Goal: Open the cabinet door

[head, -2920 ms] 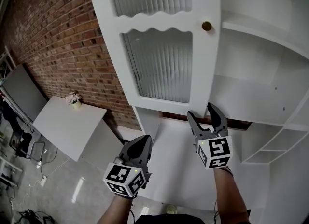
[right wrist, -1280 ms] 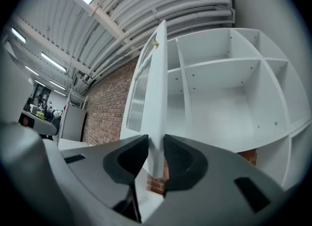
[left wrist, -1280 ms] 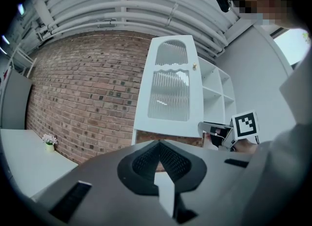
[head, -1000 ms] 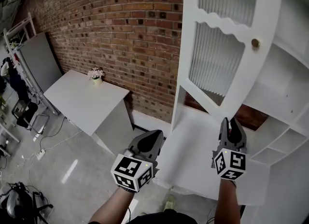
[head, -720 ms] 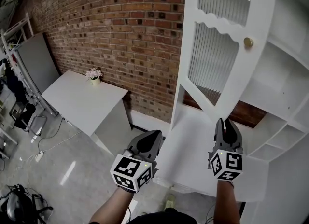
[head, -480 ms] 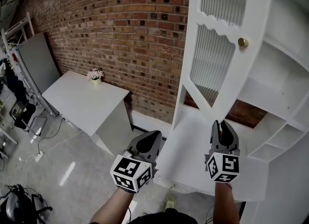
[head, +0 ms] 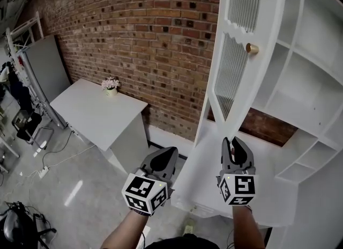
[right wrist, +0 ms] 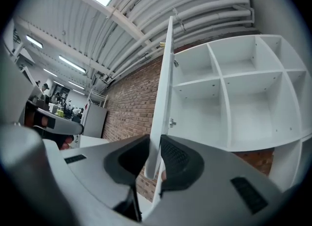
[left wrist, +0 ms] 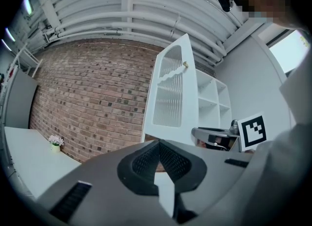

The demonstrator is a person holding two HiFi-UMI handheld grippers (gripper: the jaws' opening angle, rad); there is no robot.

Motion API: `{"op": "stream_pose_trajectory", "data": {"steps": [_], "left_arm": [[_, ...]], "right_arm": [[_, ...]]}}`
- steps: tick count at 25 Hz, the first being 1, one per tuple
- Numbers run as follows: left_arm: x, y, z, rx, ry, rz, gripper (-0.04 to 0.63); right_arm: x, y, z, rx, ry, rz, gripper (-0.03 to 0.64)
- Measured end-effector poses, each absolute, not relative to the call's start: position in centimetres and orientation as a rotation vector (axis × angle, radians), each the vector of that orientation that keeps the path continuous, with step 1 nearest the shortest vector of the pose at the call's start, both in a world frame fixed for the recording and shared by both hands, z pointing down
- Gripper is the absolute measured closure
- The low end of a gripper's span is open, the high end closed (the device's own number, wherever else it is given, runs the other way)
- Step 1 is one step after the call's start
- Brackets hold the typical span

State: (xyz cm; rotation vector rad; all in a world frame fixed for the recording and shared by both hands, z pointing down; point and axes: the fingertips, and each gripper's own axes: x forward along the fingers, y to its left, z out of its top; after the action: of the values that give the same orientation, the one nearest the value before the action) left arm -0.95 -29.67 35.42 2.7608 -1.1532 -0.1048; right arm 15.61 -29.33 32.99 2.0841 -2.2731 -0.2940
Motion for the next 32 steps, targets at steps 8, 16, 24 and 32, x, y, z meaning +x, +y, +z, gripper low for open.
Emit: {"op": "stream_pose_trajectory", "data": {"steps": [8,16,24,32], "left_arm": [[-3.4,-29.3,35.3,2.737,-1.213,-0.115,0.591],[-5.6,-29.3,35.1,2.712,-1.273,-0.12,0.591],[-7.5,-29.0,35.2,2.691,-1.331,-0.127,0.591],[-8.6,-28.6,35.2,2.682,-1.361,-0.129,0.591]], "right_arm": [[10.7,-30.4,32.9,1.957,-2.368,-0.298,0.537],[6.7,-32.0,32.9,1.866,-2.426,-0.309,0.529],[4.0,-32.9,33.1,1.803,-2.47,-0.305,0.528],[1.7,-33.9,33.4,1.709,-2.496,-0.321,0.534]]}}
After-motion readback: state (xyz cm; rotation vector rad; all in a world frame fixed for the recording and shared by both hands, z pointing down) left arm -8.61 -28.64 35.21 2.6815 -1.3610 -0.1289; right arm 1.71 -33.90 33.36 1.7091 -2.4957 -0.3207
